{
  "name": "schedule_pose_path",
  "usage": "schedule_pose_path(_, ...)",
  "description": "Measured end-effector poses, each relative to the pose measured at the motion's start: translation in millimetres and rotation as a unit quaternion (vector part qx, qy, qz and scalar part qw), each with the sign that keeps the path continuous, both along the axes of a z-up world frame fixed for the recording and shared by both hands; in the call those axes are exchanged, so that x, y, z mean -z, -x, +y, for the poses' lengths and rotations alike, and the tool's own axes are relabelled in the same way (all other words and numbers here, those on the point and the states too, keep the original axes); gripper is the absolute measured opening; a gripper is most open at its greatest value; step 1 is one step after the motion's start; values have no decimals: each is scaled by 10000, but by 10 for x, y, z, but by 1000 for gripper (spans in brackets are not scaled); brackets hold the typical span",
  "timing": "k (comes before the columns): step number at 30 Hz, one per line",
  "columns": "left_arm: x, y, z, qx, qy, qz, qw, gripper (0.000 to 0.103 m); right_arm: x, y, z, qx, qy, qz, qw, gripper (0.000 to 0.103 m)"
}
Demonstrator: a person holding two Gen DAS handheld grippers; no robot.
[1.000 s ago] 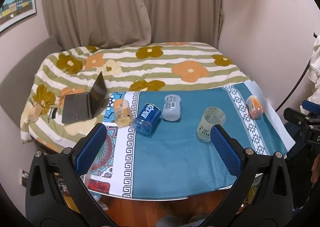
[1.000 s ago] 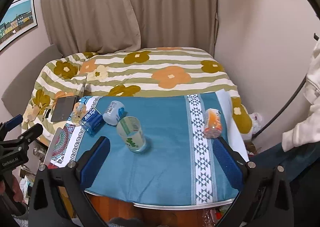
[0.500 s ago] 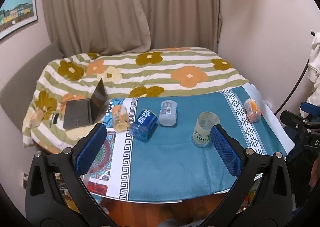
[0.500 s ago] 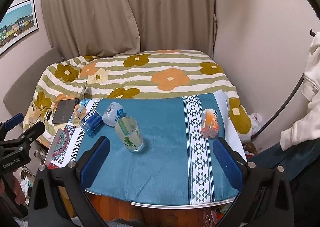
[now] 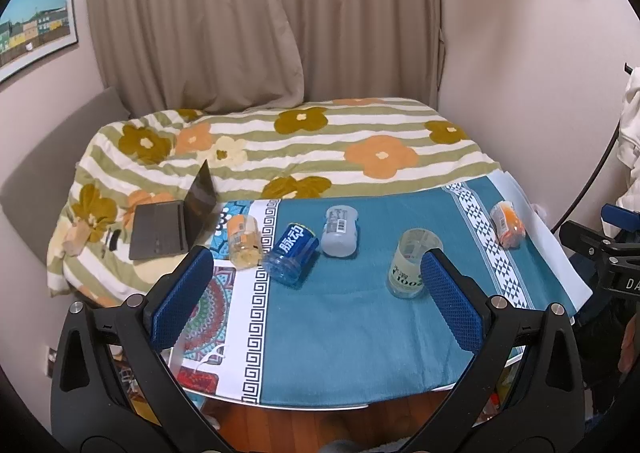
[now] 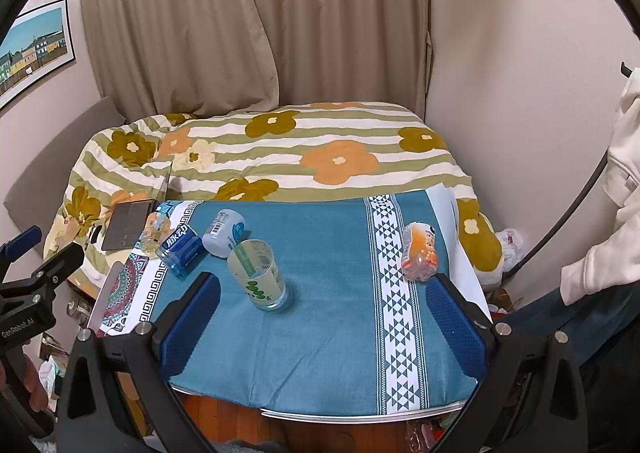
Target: Flip cup upright
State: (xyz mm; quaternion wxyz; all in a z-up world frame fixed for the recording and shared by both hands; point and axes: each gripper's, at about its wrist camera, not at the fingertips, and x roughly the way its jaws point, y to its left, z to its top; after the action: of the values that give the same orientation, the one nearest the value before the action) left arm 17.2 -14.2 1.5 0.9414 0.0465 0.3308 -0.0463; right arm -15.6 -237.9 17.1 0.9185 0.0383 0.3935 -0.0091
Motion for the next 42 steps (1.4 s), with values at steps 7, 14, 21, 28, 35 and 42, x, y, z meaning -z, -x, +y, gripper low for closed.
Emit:
schedule_pose_path(7,-17,-13,16,27,1,-29,10000,103,5,-31,-15,26,9,-5,10000,103)
schedule_pose_path(14,-11,-28,31,10,13,-61,10000,103,10,-30,8,69,14,-38,10000,103)
schedule_pose_path(21,-7,-37,43,22,47,-58,10000,103,12,-47,16,92,12,-47,9999,103)
schedule_pose_path(28,-12,-67,55,37,63,-66,10000,103,12,-81,45,122,69,-59,9999,103)
schedule_pose_path(35,-41,-131,55,35,22,-135,9999,103,11,-88,46,127,65,-64,9999,103)
schedule_pose_path(42,-5,-174,106,14,141,-99,9999,103,1,-123,53,133,74,-56,9999,103)
